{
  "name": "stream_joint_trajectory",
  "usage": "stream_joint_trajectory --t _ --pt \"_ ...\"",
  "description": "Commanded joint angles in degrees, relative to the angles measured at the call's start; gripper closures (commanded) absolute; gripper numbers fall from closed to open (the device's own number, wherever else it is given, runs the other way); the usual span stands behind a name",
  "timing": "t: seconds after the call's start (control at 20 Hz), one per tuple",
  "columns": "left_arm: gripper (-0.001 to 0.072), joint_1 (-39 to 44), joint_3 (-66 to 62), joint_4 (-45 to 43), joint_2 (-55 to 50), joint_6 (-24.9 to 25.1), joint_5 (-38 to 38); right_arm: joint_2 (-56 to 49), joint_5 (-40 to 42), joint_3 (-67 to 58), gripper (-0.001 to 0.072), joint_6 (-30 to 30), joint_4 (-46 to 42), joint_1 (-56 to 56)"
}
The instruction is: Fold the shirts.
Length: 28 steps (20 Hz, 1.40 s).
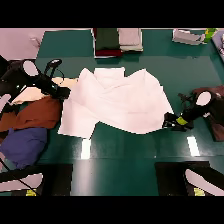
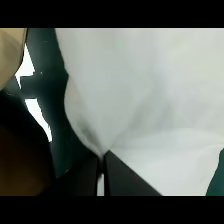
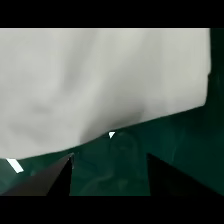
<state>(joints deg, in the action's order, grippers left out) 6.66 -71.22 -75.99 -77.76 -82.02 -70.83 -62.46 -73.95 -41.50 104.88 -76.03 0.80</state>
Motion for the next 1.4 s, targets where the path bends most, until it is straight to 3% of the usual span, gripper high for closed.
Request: stream_joint_trajectory --t 0.0,0.3,0.4,0.5,0.55,0.75,1.1,1.35 --pt "0.0679 0.0 0.0 0.2 0.1 0.0 -0.6 0.3 6.9 1.6 0.0185 5.8 0.1 -2.8" --pt "0.0679 0.0 0.0 0.1 0.2 0.0 -0.8 -2.0 7.8 1.5 0.0217 7.1 0.1 -3.5" --pt "0.0679 0.0 0.0 0.1 0.2 0.1 -1.3 -3.7 8.7 1.5 0.0319 5.4 1.4 -4.5" --pt "0.0679 0.0 -0.1 0.1 0.2 1.2 -1.8 -3.8 11.0 1.5 0.0629 4.1 0.5 -7.0" --pt "0.0679 0.0 -0.1 0.1 0.3 1.6 -1.9 -3.0 12.2 1.5 0.0693 4.1 -0.6 -8.0" --pt "0.0680 0.0 -2.3 -0.7 8.2 1.5 0.8 4.7 8.7 -4.7 0.0695 3.8 -5.9 -7.3" --pt "0.0679 0.0 -25.7 0.2 29.2 -0.7 1.5 19.3 4.2 -41.0 0.0695 -2.6 -6.6 1.0" --pt "0.0680 0.0 -37.9 0.2 35.9 -3.5 1.9 19.8 -2.7 -62.6 0.0695 -5.7 -6.6 6.4"
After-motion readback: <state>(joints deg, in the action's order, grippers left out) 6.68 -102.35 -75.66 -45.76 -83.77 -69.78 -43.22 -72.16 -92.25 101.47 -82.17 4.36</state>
